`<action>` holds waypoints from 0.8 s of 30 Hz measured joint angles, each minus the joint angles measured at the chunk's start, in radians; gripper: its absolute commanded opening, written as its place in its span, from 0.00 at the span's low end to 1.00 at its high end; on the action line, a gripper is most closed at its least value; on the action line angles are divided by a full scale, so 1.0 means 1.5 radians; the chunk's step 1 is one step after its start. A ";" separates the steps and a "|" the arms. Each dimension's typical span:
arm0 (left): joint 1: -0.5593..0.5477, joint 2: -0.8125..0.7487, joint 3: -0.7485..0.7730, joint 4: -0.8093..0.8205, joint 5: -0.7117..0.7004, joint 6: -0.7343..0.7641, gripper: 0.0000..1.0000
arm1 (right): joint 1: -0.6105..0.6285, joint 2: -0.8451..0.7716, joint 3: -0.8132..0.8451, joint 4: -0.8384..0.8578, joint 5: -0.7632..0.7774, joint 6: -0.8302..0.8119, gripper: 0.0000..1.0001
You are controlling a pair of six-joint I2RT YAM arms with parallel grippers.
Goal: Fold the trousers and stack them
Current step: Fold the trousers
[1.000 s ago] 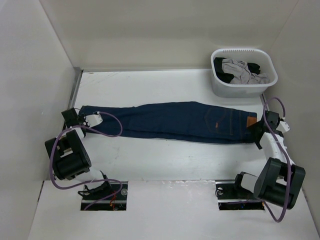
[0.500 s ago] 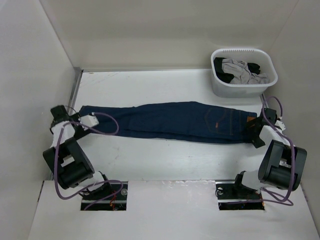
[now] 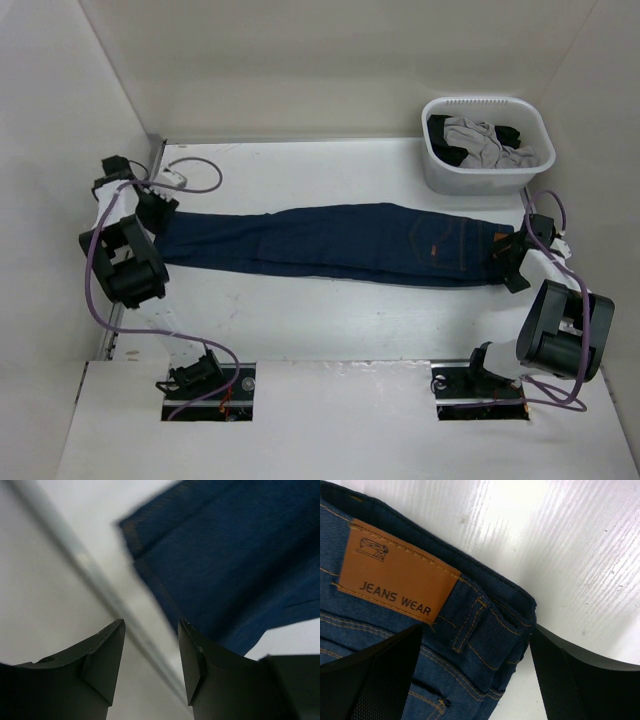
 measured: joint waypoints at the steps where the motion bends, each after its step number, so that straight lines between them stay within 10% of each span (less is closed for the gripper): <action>1: -0.010 0.021 -0.013 -0.001 -0.009 -0.007 0.46 | 0.000 0.000 0.002 0.000 0.000 0.000 0.89; 14: -0.123 -0.075 -0.275 0.125 -0.204 0.051 0.58 | 0.000 0.000 0.004 -0.010 0.001 0.000 0.90; 24: -0.070 -0.012 -0.004 0.140 -0.173 -0.061 0.51 | 0.000 0.003 0.004 -0.010 0.001 0.000 0.90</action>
